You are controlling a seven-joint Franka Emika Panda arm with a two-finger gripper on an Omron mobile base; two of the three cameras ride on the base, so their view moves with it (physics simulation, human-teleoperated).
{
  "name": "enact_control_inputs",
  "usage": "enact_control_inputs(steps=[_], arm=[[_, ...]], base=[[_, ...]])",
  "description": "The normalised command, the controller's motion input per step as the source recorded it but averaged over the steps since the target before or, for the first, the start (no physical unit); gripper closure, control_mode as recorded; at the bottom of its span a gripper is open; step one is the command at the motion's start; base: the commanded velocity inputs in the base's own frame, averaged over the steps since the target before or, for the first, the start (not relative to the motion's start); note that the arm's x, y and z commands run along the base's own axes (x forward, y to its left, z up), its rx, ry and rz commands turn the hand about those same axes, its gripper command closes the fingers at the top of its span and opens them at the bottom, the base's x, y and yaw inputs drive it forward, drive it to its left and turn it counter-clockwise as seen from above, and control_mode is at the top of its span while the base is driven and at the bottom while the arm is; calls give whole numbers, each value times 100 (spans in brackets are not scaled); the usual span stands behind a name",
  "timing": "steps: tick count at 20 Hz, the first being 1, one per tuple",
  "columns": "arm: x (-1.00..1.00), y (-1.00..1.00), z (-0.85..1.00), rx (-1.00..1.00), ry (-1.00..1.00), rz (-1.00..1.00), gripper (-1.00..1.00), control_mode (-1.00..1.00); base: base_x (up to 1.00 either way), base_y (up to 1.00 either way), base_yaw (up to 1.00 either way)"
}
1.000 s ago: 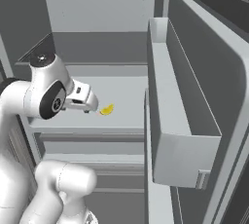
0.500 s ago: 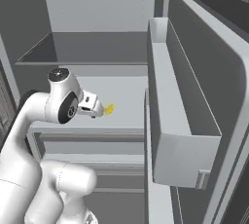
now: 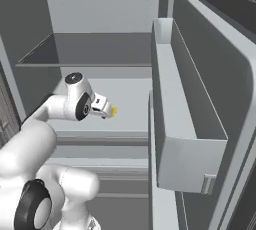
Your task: Grab the onion and lemon wedge from the fridge, place them in the blender, close the lid, and turn on the blender to create a marinade.
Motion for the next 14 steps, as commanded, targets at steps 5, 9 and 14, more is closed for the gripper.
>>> enact_control_inputs(steps=[5, 9, 14], arm=[[46, 0, -14, 0, 4, -8, -100, -100], [41, -23, -49, 0, 2, -9, -100, -100], [34, -3, -20, 0, 3, -7, -100, -100]], base=[[0, 0, 0], [0, 0, 0], [0, 0, 0]])
